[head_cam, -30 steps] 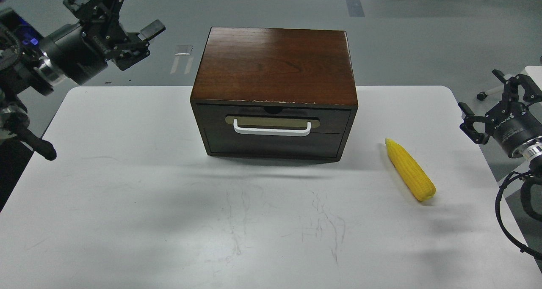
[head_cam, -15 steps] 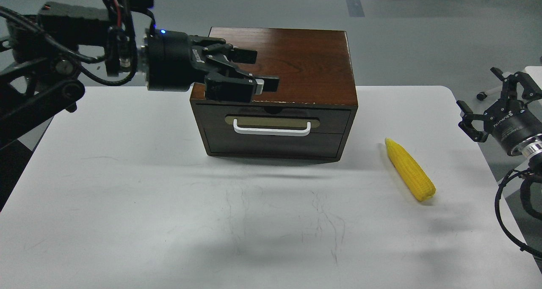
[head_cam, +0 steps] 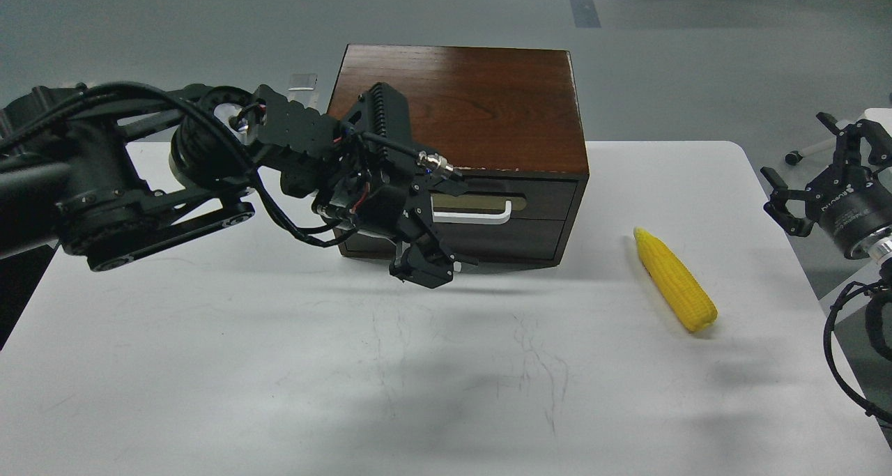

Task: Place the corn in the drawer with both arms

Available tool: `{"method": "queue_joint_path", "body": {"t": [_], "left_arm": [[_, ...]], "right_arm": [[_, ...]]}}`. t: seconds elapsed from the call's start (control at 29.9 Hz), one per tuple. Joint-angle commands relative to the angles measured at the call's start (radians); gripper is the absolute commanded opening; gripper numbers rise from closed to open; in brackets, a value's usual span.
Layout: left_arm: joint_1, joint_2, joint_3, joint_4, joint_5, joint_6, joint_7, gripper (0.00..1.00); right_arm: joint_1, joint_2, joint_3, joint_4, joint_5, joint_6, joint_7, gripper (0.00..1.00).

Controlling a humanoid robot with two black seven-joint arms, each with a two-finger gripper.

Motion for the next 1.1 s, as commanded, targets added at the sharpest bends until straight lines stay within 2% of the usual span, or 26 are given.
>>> {"method": "queue_joint_path", "body": {"t": [0.0, 0.37, 1.07], "left_arm": [[0.008, -0.017, 0.004, 0.034, 0.004, 0.000, 0.000, 0.98], [0.014, -0.090, 0.007, 0.140, 0.004, 0.000, 0.000, 0.98], [0.031, -0.110, 0.036, 0.184, 0.004, 0.000, 0.000, 0.98]], "right_arm": [[0.000, 0.000, 0.000, 0.000, 0.000, 0.000, 0.000, 1.00], [-0.002, 0.000, 0.002, 0.000, 0.000, 0.000, 0.000, 1.00], [-0.005, 0.005, 0.002, -0.003, 0.000, 0.000, 0.000, 1.00]]}}
